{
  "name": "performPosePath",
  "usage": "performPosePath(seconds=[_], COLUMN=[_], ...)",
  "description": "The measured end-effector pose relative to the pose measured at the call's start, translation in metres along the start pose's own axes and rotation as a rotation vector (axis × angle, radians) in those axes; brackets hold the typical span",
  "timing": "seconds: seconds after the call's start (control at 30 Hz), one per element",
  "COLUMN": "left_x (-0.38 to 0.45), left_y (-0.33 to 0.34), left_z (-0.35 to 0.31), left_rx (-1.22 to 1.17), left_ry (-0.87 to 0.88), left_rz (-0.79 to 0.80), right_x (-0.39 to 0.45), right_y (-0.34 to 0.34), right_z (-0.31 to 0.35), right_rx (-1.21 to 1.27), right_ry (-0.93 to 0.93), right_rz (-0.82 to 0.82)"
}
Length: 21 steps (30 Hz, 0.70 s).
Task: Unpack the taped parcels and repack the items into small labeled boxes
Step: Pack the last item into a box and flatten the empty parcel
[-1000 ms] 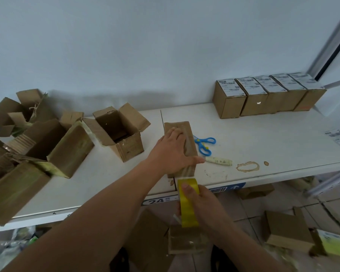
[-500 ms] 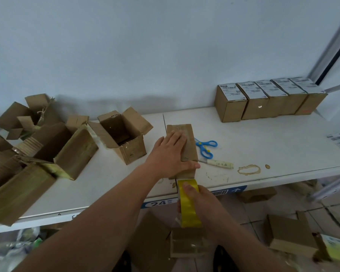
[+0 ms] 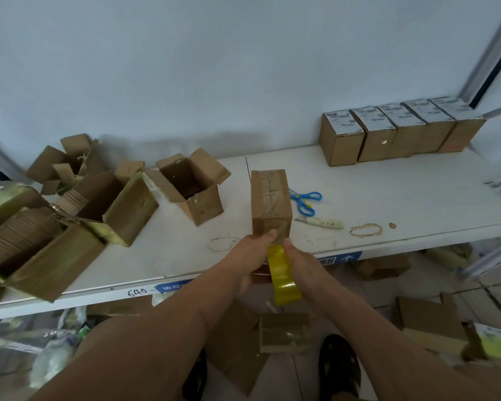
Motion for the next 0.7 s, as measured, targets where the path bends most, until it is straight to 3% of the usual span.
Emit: performPosePath(seconds=[0.33,0.43,0.5,0.7], left_x=[0.001,0.007,0.011,0.010], left_y=[0.012,0.015,0.013,0.003], left_z=[-0.009,-0.009,-0.006,0.003], left_rx=[-0.218,-0.247,-0.246,-0.258], left_ry=[-0.053,-0.061,-0.068,-0.092], left_rz=[0.064,0.056,0.050,0.065], right_x=[0.019,0.047,0.067,0.096], right_y=[-0.042,-0.068,-0.075,-0.067], right_z=[0.022,0.042,0.047,0.033], right_rx=[-0.163,-0.585,-0.740,-1.139], right_ry=[0.064,-0.157,-0.287,-0.301], right_rz=[0.019,-0.132,-0.248,-0.298])
Point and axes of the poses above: each hand's wrist, its own x-axis towards the middle knuckle, its own y-axis out of the palm, z = x × y, the point moved 4 cm from there along x, towards the middle knuckle, and after that the axes turned 11 degrees about x, right-handed, at the moved point
